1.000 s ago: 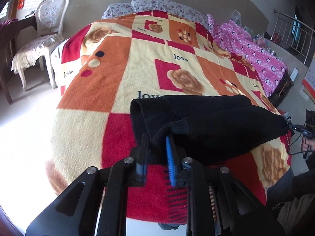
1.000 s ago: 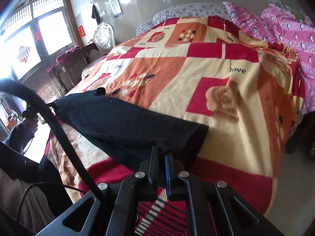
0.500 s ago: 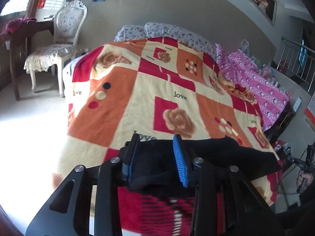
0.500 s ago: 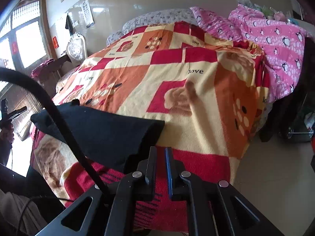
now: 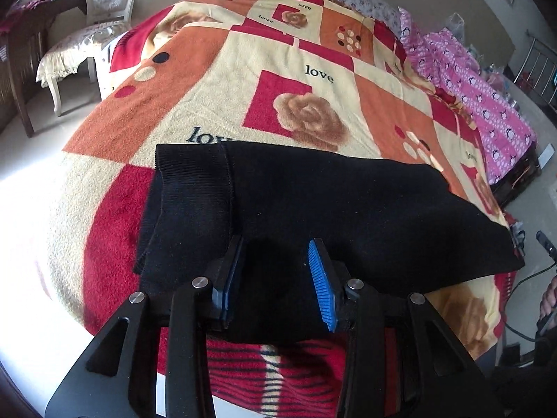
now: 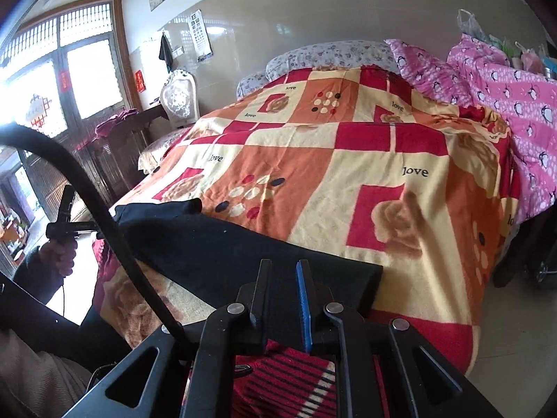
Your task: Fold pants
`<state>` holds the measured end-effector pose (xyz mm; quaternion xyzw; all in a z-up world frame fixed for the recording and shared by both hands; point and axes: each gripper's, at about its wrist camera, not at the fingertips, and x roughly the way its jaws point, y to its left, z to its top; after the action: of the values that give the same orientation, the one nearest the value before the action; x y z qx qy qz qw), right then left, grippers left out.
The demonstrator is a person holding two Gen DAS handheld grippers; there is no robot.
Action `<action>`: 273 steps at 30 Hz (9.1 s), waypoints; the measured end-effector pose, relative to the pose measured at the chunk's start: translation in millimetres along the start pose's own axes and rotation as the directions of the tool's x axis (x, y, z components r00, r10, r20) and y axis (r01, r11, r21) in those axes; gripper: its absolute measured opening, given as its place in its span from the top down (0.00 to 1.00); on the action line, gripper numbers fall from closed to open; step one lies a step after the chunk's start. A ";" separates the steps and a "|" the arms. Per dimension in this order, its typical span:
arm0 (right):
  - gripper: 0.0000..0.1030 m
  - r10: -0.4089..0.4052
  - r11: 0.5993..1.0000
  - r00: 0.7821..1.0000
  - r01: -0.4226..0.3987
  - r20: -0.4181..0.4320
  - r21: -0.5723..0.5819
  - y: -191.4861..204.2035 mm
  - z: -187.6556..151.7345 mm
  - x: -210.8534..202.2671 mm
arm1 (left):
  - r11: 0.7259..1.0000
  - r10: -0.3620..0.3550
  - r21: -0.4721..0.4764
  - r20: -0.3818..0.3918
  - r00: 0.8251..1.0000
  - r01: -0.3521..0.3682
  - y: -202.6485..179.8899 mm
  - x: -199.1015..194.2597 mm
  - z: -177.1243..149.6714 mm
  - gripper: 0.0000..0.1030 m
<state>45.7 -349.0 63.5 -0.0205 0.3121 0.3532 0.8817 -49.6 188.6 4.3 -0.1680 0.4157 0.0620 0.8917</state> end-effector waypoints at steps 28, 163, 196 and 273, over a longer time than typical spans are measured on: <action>0.71 -0.094 0.951 0.996 0.088 0.006 0.297 -29.7 -7.5 12.5 | 0.960 0.146 0.180 0.328 0.933 -0.213 6.3 -22.7 13.5 0.73; 0.35 -0.197 0.766 0.966 0.044 0.169 0.641 -29.5 -106.8 16.7 | 0.944 -0.294 0.181 0.077 0.953 0.277 -173.3 66.1 14.1 0.63; 0.92 -0.376 0.901 0.905 0.306 0.200 0.308 -0.1 -71.9 23.7 | 0.784 -0.450 0.293 -0.339 0.826 0.547 -393.0 79.0 26.3 0.43; 0.92 -0.181 0.837 0.958 0.268 0.221 -0.477 263.6 -21.4 140.8 | 0.881 -0.459 0.070 -0.114 0.881 0.468 -157.2 56.5 69.5 0.91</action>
<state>-55.2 -70.9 15.4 -0.2560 0.1299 0.3164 0.9042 76.3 64.2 41.8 -0.2227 0.4073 -0.1812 0.8670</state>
